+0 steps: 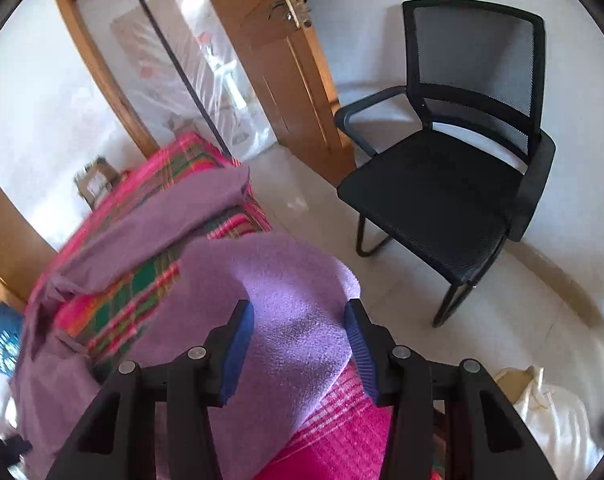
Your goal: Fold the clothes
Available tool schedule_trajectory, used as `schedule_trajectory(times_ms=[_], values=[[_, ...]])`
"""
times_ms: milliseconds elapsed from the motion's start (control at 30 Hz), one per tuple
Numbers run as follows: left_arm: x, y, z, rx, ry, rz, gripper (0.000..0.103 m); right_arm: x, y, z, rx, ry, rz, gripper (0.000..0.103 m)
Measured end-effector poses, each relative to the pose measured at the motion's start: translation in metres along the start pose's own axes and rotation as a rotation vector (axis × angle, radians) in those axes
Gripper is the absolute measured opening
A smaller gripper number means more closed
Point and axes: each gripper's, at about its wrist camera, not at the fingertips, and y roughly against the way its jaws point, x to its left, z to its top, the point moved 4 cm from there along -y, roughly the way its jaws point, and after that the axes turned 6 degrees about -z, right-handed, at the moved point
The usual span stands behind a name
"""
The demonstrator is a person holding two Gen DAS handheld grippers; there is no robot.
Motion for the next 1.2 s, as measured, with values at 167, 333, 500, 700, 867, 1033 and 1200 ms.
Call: schedule_trajectory(times_ms=[167, 333, 500, 700, 867, 1033, 1200], values=[[-0.04, -0.047, 0.018, 0.076, -0.09, -0.017, 0.032, 0.002, -0.01, 0.0, 0.026, 0.018, 0.018, 0.049], [-0.051, -0.07, 0.02, 0.086, -0.086, -0.006, 0.032, 0.008, -0.005, 0.001, -0.005, 0.065, -0.035, 0.023], [-0.053, -0.079, 0.018, 0.108, -0.078, -0.015, 0.032, 0.017, 0.009, 0.004, -0.056, 0.144, -0.067, 0.006], [-0.057, -0.08, 0.016, 0.103, -0.082, -0.025, 0.032, 0.014, 0.024, 0.013, -0.111, 0.135, -0.061, 0.006], [-0.06, -0.084, 0.014, 0.107, -0.072, -0.039, 0.032, 0.009, 0.033, 0.018, -0.153, 0.145, -0.1, 0.006], [-0.065, -0.094, 0.008, 0.135, -0.084, -0.043, 0.032, -0.01, 0.035, 0.025, -0.162, 0.097, -0.132, 0.006], [-0.067, -0.095, 0.007, 0.138, -0.082, -0.05, 0.032, -0.032, 0.035, 0.03, -0.171, 0.047, -0.173, 0.006]])
